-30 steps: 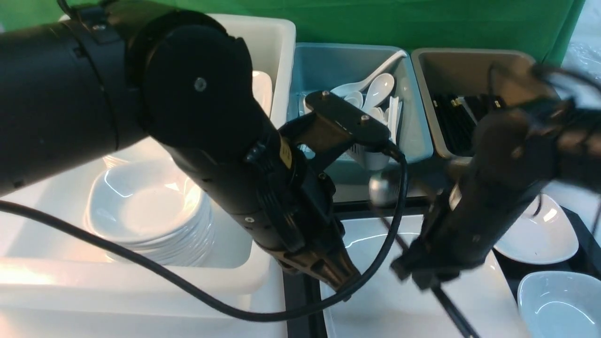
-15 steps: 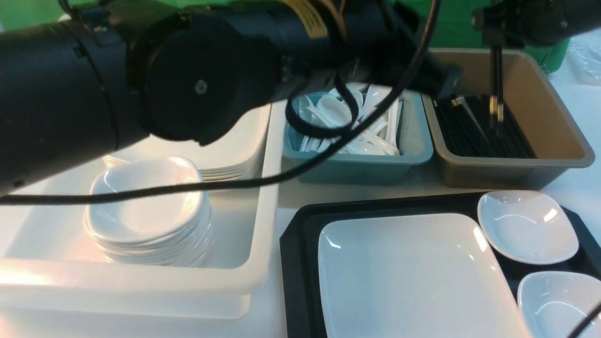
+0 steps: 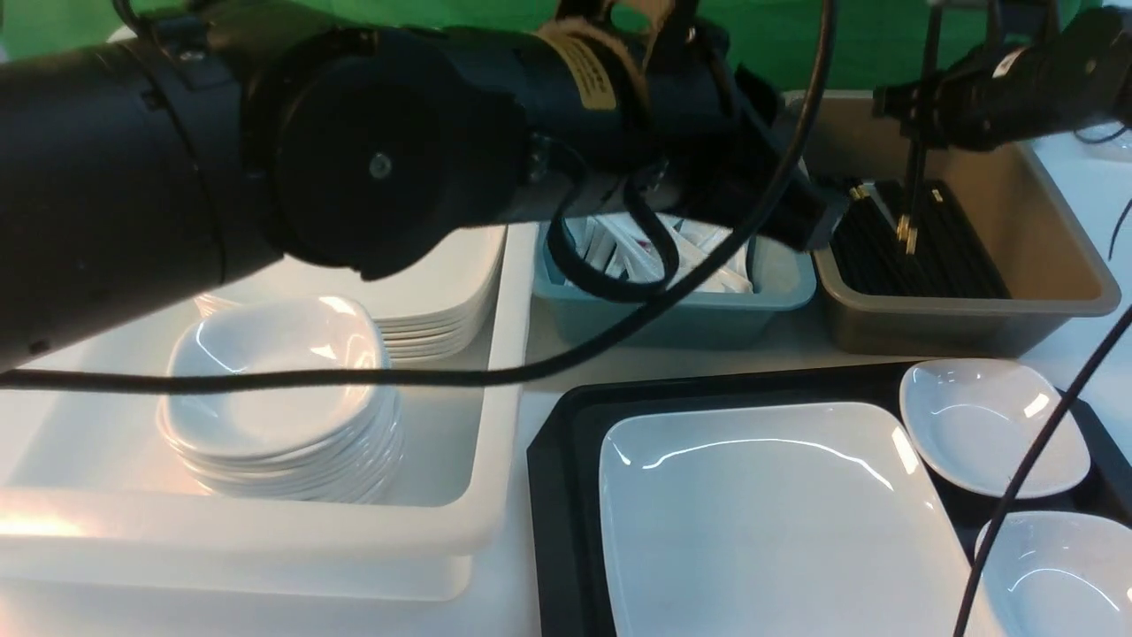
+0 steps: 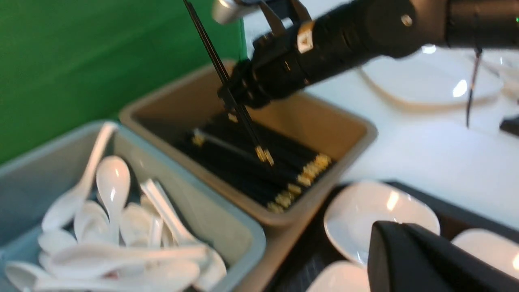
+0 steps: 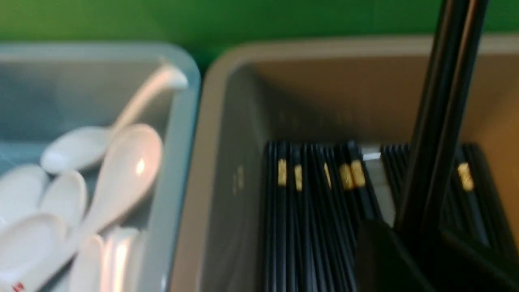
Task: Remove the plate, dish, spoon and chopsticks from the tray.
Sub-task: Use the right arm to put the chopsticks into the small storage box on the right, then use the right arm to grab a small plate from the dinner plate
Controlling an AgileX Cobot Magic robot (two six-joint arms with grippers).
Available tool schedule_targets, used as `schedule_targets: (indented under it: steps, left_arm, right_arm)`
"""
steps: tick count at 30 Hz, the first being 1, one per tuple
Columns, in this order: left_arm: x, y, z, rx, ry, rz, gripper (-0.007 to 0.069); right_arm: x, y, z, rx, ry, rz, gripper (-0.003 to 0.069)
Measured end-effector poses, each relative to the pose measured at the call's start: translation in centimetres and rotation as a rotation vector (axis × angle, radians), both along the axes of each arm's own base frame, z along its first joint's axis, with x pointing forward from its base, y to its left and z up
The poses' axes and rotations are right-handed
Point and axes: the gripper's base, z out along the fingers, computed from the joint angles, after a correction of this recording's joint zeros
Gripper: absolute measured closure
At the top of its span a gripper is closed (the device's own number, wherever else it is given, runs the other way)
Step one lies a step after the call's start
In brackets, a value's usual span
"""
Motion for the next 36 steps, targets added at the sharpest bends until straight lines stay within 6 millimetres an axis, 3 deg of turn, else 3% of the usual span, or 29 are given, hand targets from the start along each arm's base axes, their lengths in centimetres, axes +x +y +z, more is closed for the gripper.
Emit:
schedule_targets:
  steps: [3, 6, 10, 12, 15, 17, 19, 22, 24, 26, 31, 36]
  left_arm:
    - [-0.2, 0.1, -0.5, 0.045, 0.044, -0.010, 0.0624]
    - [-0.4, 0.2, -0.9, 0.080, 0.084, -0.017, 0.0624]
    - [-0.9, 0.5, -1.7, 0.143, 0.168, -0.024, 0.0624]
    - [-1.0, 0.6, -1.9, 0.157, 0.200, -0.018, 0.0624]
    - [-1.2, 0.9, -2.1, 0.213, 0.297, 0.010, 0.0624]
    - [-1.2, 1.0, -1.6, 0.273, 0.366, 0.033, 0.0624]
    - [-1.1, 1.0, -1.2, 0.300, 0.407, 0.044, 0.0624]
    - [-0.5, 0.3, -0.7, 0.382, 0.483, 0.048, 0.0624]
    - [0.0, -0.2, -0.5, 0.416, 0.513, 0.050, 0.0624]
    - [1.1, -1.4, -1.2, 0.460, 0.552, 0.050, 0.0624]
    - [3.8, -3.7, -4.2, 0.537, 0.581, 0.068, 0.0624]
    - [6.4, -4.0, -7.7, 0.584, 0.638, 0.108, 0.0624]
  right_arm:
    - [-0.2, 0.0, -1.1, -0.003, 0.070, 0.006, 0.0462]
    - [-0.8, 0.1, -1.4, -0.006, 0.155, 0.015, 0.0313]
    - [-2.8, -0.2, 0.5, -0.059, 0.283, 0.046, 0.0201]
    - [-3.8, -0.3, 1.8, -0.088, 0.312, 0.072, 0.0221]
    - [-6.7, -0.5, 5.8, -0.142, 0.351, 0.133, 0.0406]
    - [-10.0, -0.6, 10.1, -0.153, 0.311, 0.152, 0.0568]
    - [-12.1, -0.7, 12.2, -0.152, 0.276, 0.156, 0.0608]
    - [-17.6, -0.7, 15.4, -0.131, 0.204, 0.184, 0.0630]
    - [-20.2, -0.6, 16.1, -0.117, 0.182, 0.209, 0.0633]
    - [-24.4, -0.3, 16.3, -0.087, 0.158, 0.261, 0.0634]
    - [-30.9, 0.1, 13.9, -0.037, 0.175, 0.338, 0.0636]
    - [-34.9, 0.0, 11.6, -0.027, 0.181, 0.356, 0.0636]
